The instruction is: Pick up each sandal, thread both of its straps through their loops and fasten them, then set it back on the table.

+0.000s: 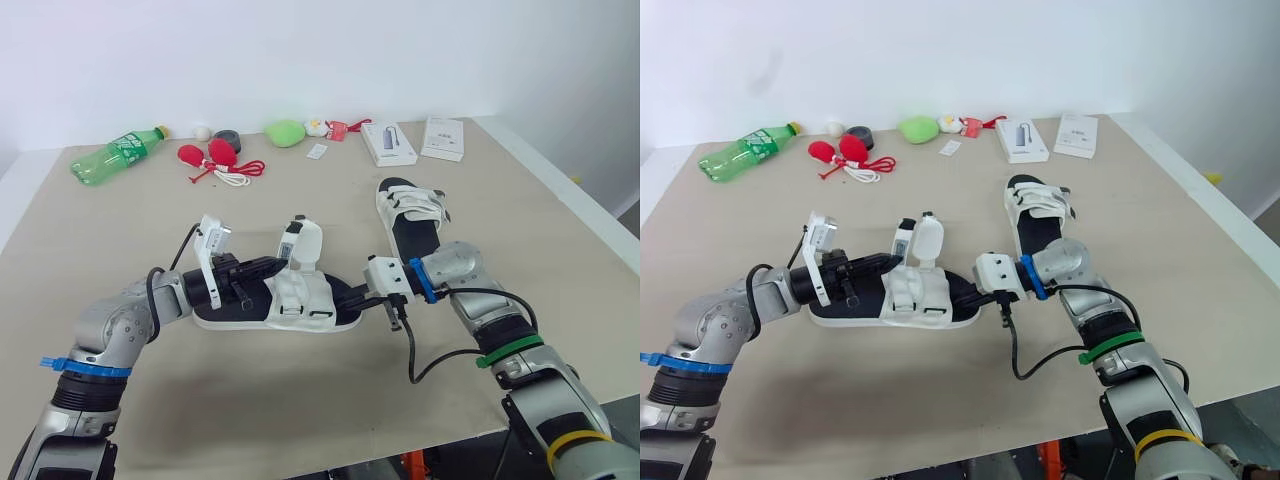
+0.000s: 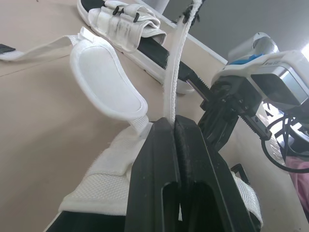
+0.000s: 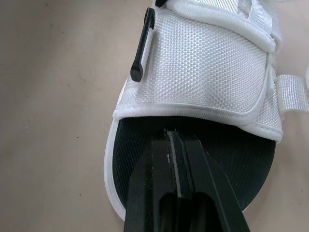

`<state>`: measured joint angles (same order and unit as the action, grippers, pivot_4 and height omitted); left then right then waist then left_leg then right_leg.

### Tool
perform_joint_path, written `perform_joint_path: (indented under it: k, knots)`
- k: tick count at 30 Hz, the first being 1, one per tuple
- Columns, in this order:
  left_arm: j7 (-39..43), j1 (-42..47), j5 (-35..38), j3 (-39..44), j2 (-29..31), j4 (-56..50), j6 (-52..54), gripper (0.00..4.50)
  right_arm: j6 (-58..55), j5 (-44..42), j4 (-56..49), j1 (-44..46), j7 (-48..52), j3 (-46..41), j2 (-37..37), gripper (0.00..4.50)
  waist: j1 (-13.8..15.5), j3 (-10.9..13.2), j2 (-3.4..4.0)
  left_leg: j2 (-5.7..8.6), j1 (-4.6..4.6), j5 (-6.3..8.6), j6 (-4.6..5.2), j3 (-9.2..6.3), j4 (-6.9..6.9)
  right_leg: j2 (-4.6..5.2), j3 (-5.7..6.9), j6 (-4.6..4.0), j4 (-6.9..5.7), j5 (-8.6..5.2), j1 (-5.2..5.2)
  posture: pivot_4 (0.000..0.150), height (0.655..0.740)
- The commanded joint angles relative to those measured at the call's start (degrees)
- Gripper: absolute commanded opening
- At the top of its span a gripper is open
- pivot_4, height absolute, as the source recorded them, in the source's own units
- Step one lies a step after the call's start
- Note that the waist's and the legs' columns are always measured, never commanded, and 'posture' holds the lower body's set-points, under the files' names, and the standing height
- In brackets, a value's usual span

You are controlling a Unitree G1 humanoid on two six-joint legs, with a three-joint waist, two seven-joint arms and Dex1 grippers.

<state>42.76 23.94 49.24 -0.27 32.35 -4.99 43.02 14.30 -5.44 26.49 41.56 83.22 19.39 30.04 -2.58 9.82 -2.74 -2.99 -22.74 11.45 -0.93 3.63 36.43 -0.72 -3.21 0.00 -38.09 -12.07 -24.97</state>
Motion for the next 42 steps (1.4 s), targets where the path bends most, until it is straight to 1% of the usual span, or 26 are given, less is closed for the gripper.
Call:
perform_joint_path:
  k: [1,3,4,6,7,8,9,12,13,14,15,17,19,22,25,28,30,31,32,34,35,36,39,42]
  knots:
    - [0.57,1.16,-2.51,0.18,0.61,1.01,0.65,0.03,-0.30,1.87,0.38,-1.02,-0.31,0.54,0.63,0.00,0.00,0.00,0.00,0.00,0.00,0.00,0.00,0.00,0.00,0.00,0.00,0.00,0.00,0.00,0.00,0.150,0.7400]
    - [0.62,1.11,-3.10,0.36,0.45,1.48,1.64,0.03,-0.35,1.86,0.32,-1.08,-0.48,0.59,0.51,0.00,-0.01,0.00,0.00,0.00,0.00,0.00,0.00,0.00,0.00,0.00,0.00,-0.01,0.00,0.00,0.00,0.150,0.7400]
    - [0.67,1.07,-3.47,0.39,0.44,1.67,1.90,0.46,-0.35,1.87,0.33,-1.08,-0.56,0.60,0.47,0.00,-0.01,0.00,0.00,0.00,0.01,0.00,0.00,0.00,0.00,0.00,-0.01,-0.02,0.00,0.00,0.00,0.150,0.7400]
    - [0.84,1.04,-4.41,0.47,0.54,2.47,2.04,0.78,-0.39,1.85,0.37,-1.05,-0.68,0.62,0.43,0.00,-0.01,0.00,0.00,0.00,0.01,0.00,0.00,0.00,0.00,0.00,-0.01,-0.02,0.00,0.00,0.00,0.150,0.7400]
    - [0.90,1.02,-5.15,0.64,0.54,3.22,1.84,1.43,-0.35,1.85,0.41,-1.10,-0.74,0.63,0.47,0.00,-0.01,0.00,0.00,0.01,0.01,0.00,0.00,0.00,0.00,0.00,-0.01,-0.02,0.00,0.00,0.00,0.150,0.7400]
    - [0.85,1.08,-5.82,0.96,0.44,3.90,1.67,1.89,-0.29,1.86,0.46,-1.14,-0.76,0.64,0.53,0.00,-0.01,0.00,0.00,0.00,0.01,0.00,0.00,0.00,0.00,0.00,-0.01,-0.02,0.00,0.00,0.00,0.150,0.7400]
    - [0.86,1.18,-6.01,1.39,0.33,4.39,1.69,2.00,-0.25,1.86,0.53,-1.15,-0.76,0.64,0.58,0.00,-0.01,0.00,0.00,0.00,0.01,0.00,0.00,0.00,0.00,0.00,-0.01,-0.02,0.00,0.00,0.00,0.150,0.7400]
    - [1.22,1.69,-6.58,2.58,0.22,4.88,1.05,3.33,-0.27,1.89,0.80,-0.94,-0.74,0.62,0.62,0.00,-0.01,0.00,-0.01,0.00,0.00,0.00,0.00,-0.01,0.00,0.00,-0.01,-0.02,0.00,0.01,-0.01,0.150,0.7400]
    - [1.65,1.92,-7.01,2.74,0.47,5.00,0.70,3.63,-0.24,1.92,0.92,-0.84,-0.75,0.62,0.61,0.00,-0.01,0.00,0.00,0.00,0.00,0.00,0.00,-0.01,0.00,0.00,-0.01,-0.02,0.00,0.01,0.00,0.150,0.7400]
    - [2.44,2.24,-8.14,2.59,1.08,5.19,-0.37,4.18,-0.22,1.95,1.06,-0.74,-0.78,0.61,0.59,0.00,-0.01,0.00,0.00,0.00,0.00,0.00,0.00,0.00,0.00,0.00,-0.01,-0.01,0.00,0.01,-0.01,0.150,0.7400]
    - [3.50,2.70,-9.29,2.34,1.83,5.47,-1.46,4.47,-0.17,1.99,1.22,-0.63,-0.79,0.60,0.57,0.00,-0.02,0.00,-0.01,0.00,0.00,0.00,0.00,-0.01,0.00,0.00,-0.01,-0.01,0.00,0.01,-0.01,0.150,0.7400]
    - [5.25,4.35,-10.24,2.57,2.91,5.89,-2.33,4.47,-0.04,2.04,1.54,-0.39,-0.78,0.58,0.55,0.00,-0.01,0.00,-0.01,0.00,0.00,0.00,0.00,0.00,0.00,0.00,-0.01,-0.04,0.00,-0.01,-0.01,0.150,0.7400]
    - [6.89,6.64,-8.90,3.46,3.23,5.34,-1.30,4.47,0.10,2.11,1.93,-0.08,-0.76,0.58,0.50,0.00,-0.01,0.00,-0.01,0.00,-0.01,0.00,0.00,-0.01,0.00,0.00,0.00,-0.16,0.00,-0.08,-0.02,0.150,0.7400]
    - [8.57,9.12,-7.09,3.22,2.95,3.10,1.19,4.47,0.35,2.26,2.67,0.60,-0.84,0.59,0.24,0.00,-0.03,-0.01,-0.01,0.01,-0.01,0.00,0.00,0.00,0.00,0.01,-0.01,-0.13,0.01,-0.06,0.00,0.150,0.7400]
    - [10.04,9.41,-5.87,1.91,2.22,1.38,3.55,4.47,0.38,2.28,3.03,1.00,-1.04,0.64,-0.02,0.00,-0.29,0.00,-0.01,0.02,0.00,0.00,0.00,0.05,0.00,0.02,-0.08,0.04,0.01,0.04,-0.01,0.150,0.7400]
    - [10.06,9.33,-5.72,1.59,0.31,2.95,4.52,3.68,0.40,2.26,2.86,0.81,-1.20,0.72,-0.02,0.00,-0.24,0.00,-0.01,0.02,-0.01,0.00,0.00,0.01,0.00,0.01,-0.03,0.09,0.00,0.07,-0.01,0.150,0.7400]
    - [9.94,10.14,-5.94,1.58,-1.14,5.76,5.45,2.75,0.47,2.26,2.78,0.63,-1.20,0.75,0.11,0.00,-0.26,0.00,-0.01,0.02,-0.01,0.00,0.00,-0.01,0.00,0.00,-0.01,0.09,0.00,0.07,-0.01,0.150,0.7400]
    - [10.21,10.62,-6.25,1.28,-1.54,7.28,5.99,2.12,0.49,2.26,2.72,0.55,-1.17,0.77,0.21,0.00,-0.26,0.00,-0.01,0.02,0.00,0.00,0.00,-0.01,0.00,0.00,-0.03,0.09,0.00,0.07,-0.01,0.150,0.7400]
    - [10.80,11.04,-6.13,1.08,-1.70,8.45,6.88,1.82,0.55,2.29,2.72,0.52,-1.16,0.78,0.27,0.00,-0.25,0.00,-0.01,0.02,0.00,0.00,0.00,-0.01,0.00,-0.01,-0.03,0.08,0.00,0.07,-0.02,0.150,0.7400]
    - [11.49,12.05,-5.74,1.06,-1.96,10.79,8.98,0.70,0.54,2.32,2.79,0.57,-1.21,0.78,0.30,0.00,-0.26,0.00,-0.01,0.03,-0.01,0.00,0.00,-0.02,0.00,-0.01,-0.02,0.09,0.00,0.07,-0.02,0.150,0.7400]
    - [11.63,12.63,-6.28,0.80,-1.87,12.48,9.67,0.24,0.56,2.35,2.84,0.62,-1.25,0.78,0.29,0.00,-0.26,0.00,-0.01,0.03,-0.01,0.00,0.00,-0.02,0.00,-0.01,-0.02,0.09,0.00,0.08,-0.02,0.150,0.7400]
    - [12.13,13.08,-7.40,0.27,-1.63,14.46,9.44,0.06,0.55,2.38,2.86,0.66,-1.32,0.77,0.26,0.00,-0.26,0.00,-0.01,0.03,-0.02,0.00,0.00,-0.03,0.00,-0.01,-0.02,0.09,0.00,0.07,-0.02,0.150,0.7400]
    - [13.78,14.14,-11.05,-1.10,-1.21,19.73,6.97,0.06,0.45,2.36,2.71,0.66,-1.45,0.74,0.21,0.00,-0.26,0.00,-0.01,0.05,-0.01,0.00,0.00,-0.02,0.00,-0.01,-0.03,0.10,0.00,0.08,-0.02,0.150,0.7400]
    - [13.85,15.28,-16.05,-3.59,-1.06,22.69,3.67,0.06,0.34,2.29,2.52,0.59,-1.47,0.71,0.26,0.00,-0.25,0.00,-0.02,0.06,-0.01,0.00,0.00,-0.03,0.00,-0.01,-0.03,0.10,0.00,0.08,-0.02,0.150,0.7400]
